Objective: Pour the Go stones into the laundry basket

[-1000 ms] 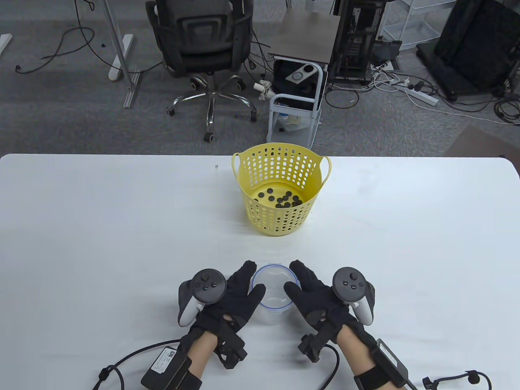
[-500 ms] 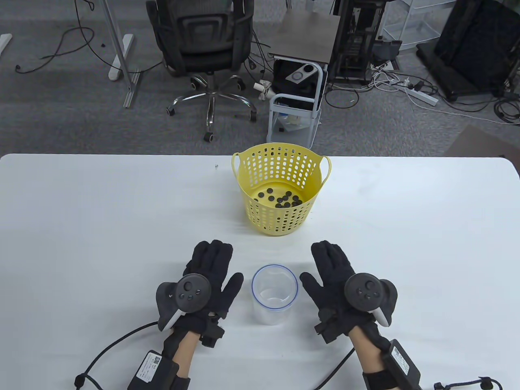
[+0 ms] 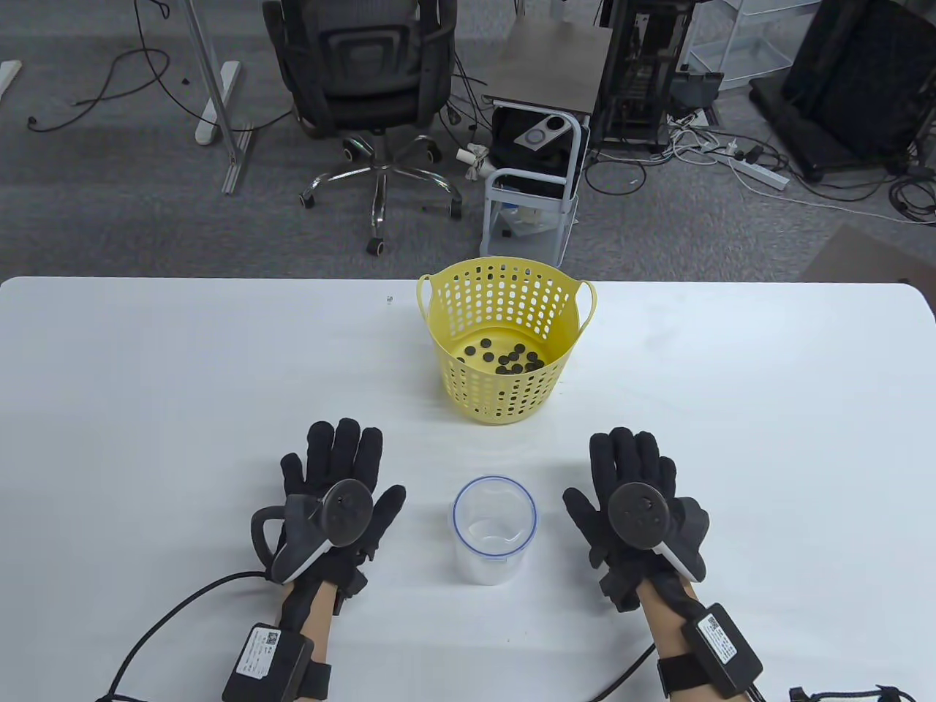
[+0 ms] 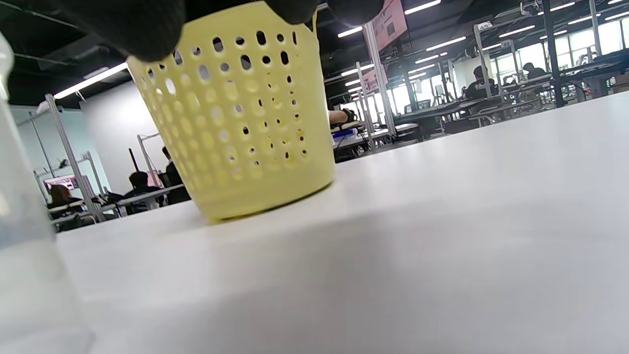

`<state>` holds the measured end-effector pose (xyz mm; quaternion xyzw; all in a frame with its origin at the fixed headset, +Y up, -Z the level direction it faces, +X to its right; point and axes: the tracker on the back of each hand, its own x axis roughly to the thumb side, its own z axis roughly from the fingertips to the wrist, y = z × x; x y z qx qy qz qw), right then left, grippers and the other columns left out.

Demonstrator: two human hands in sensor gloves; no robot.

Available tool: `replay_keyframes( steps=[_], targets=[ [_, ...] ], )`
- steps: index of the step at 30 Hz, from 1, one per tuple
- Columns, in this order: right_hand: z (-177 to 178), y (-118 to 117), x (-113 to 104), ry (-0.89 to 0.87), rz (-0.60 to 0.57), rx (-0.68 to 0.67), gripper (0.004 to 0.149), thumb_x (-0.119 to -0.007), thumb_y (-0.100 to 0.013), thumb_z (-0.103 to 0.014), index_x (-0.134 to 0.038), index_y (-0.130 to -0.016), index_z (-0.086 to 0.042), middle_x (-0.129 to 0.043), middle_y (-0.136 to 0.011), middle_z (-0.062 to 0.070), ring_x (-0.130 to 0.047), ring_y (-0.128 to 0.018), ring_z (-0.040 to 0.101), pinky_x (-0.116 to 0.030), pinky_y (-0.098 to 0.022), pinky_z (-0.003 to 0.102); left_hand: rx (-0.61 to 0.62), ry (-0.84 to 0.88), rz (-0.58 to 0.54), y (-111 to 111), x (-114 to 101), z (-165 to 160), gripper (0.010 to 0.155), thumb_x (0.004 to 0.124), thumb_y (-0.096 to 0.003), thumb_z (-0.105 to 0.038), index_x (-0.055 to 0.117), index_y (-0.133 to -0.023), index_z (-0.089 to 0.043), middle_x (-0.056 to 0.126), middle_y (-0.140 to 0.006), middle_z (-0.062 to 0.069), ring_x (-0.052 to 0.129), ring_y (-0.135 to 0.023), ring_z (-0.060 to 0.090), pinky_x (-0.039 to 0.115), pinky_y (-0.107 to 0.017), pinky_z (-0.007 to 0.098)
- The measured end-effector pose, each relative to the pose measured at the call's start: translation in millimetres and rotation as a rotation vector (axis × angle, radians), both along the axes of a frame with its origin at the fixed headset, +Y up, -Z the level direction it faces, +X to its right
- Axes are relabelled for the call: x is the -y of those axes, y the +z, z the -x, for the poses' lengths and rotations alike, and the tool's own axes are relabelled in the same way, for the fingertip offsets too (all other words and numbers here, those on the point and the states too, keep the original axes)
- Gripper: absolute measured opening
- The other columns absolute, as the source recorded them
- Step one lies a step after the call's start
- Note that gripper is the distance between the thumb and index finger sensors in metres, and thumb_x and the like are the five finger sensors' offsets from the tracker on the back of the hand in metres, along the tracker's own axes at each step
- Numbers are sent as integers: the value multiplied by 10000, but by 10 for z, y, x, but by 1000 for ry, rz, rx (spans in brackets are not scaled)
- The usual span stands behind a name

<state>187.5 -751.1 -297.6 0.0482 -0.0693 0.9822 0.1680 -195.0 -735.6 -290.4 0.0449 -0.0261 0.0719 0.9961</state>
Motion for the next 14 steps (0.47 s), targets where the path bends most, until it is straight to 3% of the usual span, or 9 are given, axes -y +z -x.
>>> replay_keyframes(
  steps=[14],
  targets=[
    [55,-76,191,81,125,-3,835,-750,-450,-609,-409,-1077,-174,-359,-1168,204,-303,-1044,555,-319,-697,735,-41,-21,42,-62,142,71,841,650,-409,-773,358,-1111,-414,311,-1248,-92,256,-1165,274,368,-757,660]
  ],
)
